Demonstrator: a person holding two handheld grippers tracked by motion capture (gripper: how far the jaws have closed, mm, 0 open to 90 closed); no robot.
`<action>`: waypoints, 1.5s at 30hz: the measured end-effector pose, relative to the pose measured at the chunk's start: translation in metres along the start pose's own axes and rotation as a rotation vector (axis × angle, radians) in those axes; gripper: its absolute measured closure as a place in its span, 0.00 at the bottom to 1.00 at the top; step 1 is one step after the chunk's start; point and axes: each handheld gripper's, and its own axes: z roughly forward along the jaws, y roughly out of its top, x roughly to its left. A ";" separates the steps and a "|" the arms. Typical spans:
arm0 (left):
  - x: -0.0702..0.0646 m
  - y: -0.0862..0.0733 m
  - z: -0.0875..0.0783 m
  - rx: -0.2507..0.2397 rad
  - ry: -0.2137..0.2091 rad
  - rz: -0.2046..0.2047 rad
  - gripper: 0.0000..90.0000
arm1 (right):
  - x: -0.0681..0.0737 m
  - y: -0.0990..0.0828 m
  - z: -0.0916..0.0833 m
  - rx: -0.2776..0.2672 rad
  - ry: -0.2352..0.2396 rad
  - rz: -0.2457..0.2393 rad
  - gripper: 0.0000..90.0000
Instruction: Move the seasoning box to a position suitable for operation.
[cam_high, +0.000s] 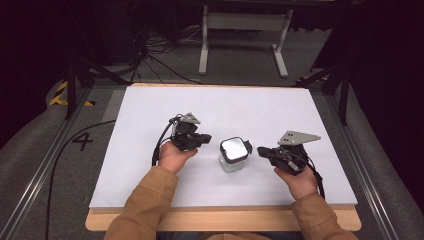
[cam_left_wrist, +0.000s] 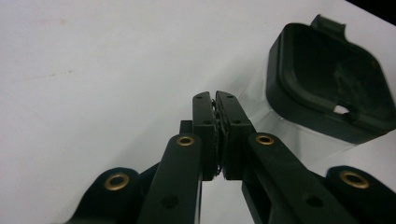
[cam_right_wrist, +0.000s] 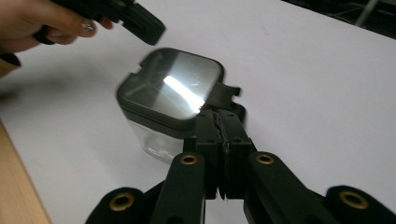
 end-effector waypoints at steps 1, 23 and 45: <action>0.001 0.000 0.000 0.003 -0.002 -0.003 0.97 | -0.005 -0.003 -0.003 0.000 -0.016 0.009 0.98; -0.008 0.001 0.032 0.088 -0.017 0.058 0.98 | 0.009 -0.016 0.024 0.143 0.081 -0.023 0.99; 0.010 -0.005 0.003 0.015 0.027 -0.019 0.97 | 0.008 -0.012 0.053 0.160 0.065 -0.024 1.00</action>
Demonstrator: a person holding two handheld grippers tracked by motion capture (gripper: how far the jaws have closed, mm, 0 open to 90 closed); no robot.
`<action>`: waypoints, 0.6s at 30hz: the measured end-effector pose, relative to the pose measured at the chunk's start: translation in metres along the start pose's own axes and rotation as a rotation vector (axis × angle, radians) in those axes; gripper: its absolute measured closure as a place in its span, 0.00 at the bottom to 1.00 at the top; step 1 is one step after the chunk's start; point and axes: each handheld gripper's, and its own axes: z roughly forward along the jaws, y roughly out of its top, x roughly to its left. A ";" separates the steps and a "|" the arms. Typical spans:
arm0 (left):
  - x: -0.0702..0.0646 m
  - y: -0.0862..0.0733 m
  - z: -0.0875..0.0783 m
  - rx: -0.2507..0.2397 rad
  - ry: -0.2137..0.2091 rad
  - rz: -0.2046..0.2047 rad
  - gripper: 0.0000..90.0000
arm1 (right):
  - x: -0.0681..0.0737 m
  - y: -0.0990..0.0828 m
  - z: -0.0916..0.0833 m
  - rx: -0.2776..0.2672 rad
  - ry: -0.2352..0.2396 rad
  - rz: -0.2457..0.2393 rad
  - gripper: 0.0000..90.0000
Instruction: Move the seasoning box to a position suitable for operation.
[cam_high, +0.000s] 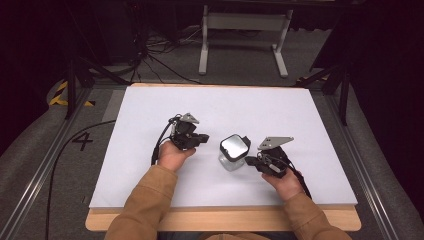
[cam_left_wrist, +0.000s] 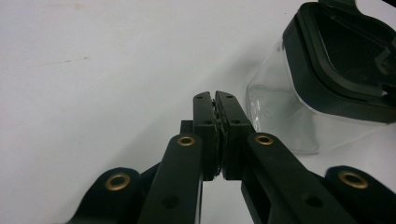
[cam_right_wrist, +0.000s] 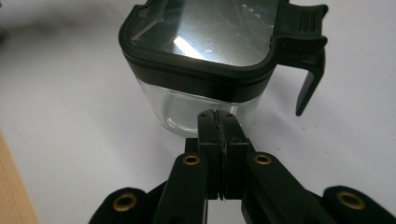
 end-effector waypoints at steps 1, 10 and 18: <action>0.001 -0.001 -0.002 0.001 0.003 0.003 0.97 | -0.002 0.001 0.001 -0.001 -0.002 0.008 1.00; 0.004 -0.009 -0.011 0.002 0.024 -0.021 0.97 | -0.023 0.008 0.011 -0.006 -0.018 0.044 1.00; 0.003 -0.012 -0.013 0.009 0.015 -0.029 0.97 | -0.035 0.016 0.024 -0.007 -0.033 0.060 1.00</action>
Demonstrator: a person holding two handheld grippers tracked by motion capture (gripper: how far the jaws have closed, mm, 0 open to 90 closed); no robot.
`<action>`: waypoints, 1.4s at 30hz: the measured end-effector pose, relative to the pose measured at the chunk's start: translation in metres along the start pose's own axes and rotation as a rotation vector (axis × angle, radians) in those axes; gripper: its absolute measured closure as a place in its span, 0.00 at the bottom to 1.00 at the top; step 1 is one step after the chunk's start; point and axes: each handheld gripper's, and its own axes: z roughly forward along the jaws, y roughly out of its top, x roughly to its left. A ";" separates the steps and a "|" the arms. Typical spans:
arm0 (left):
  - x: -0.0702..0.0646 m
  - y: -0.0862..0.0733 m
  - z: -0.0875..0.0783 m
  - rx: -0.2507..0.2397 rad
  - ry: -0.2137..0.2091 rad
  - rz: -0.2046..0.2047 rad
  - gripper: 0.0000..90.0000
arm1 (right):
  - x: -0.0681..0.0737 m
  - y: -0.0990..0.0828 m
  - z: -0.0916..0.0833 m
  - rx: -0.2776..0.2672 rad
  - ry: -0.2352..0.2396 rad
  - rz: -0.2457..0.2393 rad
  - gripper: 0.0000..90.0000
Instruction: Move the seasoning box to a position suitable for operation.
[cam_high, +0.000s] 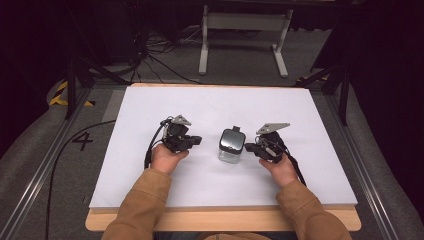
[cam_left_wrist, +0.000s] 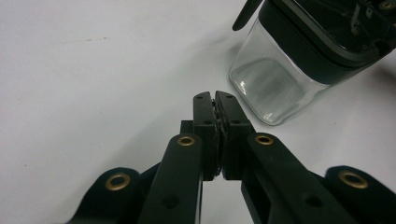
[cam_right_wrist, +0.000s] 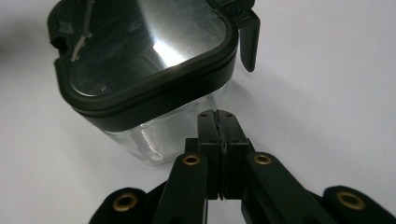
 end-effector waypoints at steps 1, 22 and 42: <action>-0.001 0.000 0.001 0.001 -0.003 -0.002 0.97 | 0.000 -0.001 0.000 0.006 -0.006 -0.004 1.00; -0.032 0.014 0.043 0.109 -0.051 0.080 1.00 | -0.072 -0.055 -0.101 -0.106 -0.257 0.213 1.00; -0.055 0.019 0.048 0.193 -0.103 0.136 0.98 | -0.067 -0.050 -0.096 -0.107 -0.220 0.198 1.00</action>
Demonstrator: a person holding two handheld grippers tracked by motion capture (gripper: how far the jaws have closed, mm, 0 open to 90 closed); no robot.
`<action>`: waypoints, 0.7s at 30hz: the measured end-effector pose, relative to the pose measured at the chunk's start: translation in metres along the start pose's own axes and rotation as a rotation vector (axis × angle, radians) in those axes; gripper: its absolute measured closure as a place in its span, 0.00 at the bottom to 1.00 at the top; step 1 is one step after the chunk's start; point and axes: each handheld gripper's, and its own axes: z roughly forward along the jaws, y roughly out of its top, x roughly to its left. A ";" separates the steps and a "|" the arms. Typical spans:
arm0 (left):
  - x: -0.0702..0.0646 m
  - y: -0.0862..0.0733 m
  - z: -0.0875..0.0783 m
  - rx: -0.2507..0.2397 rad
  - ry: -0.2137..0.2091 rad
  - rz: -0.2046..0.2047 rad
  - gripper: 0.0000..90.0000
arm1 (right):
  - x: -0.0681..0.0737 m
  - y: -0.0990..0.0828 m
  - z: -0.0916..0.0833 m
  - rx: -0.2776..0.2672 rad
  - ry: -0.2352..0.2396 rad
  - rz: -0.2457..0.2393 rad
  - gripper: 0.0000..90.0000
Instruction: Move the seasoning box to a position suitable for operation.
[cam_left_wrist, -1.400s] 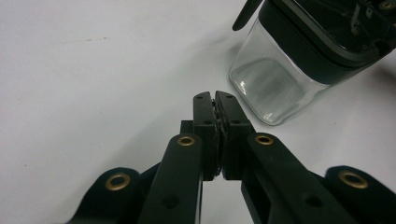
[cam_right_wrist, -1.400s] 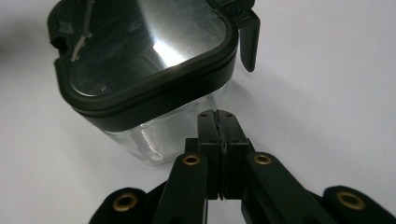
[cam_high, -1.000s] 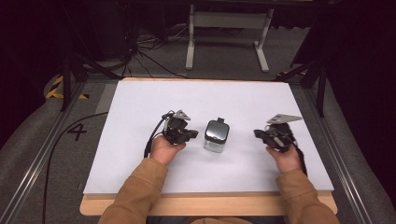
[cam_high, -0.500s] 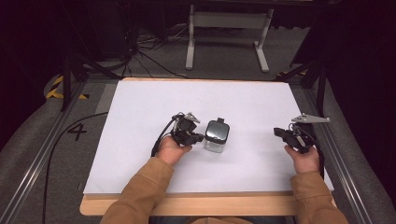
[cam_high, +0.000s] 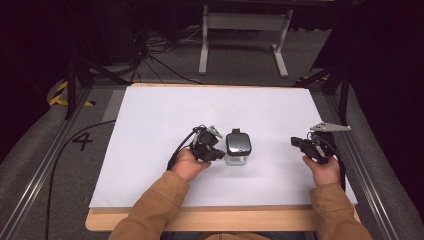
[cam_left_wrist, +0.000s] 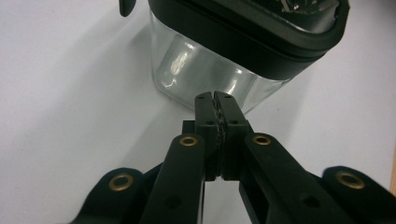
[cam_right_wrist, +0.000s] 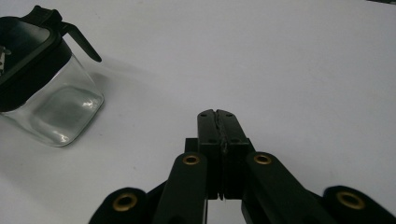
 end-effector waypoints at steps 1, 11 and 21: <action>0.002 0.000 -0.002 -0.010 0.009 -0.002 0.98 | 0.000 0.000 0.000 0.001 0.000 -0.003 1.00; 0.014 -0.020 -0.076 -0.222 0.100 -0.075 0.89 | 0.005 0.012 0.003 -0.011 0.028 -0.039 1.00; 0.032 -0.062 -0.120 -0.277 0.184 -0.161 0.86 | -0.004 0.015 0.000 -0.016 0.046 -0.048 0.99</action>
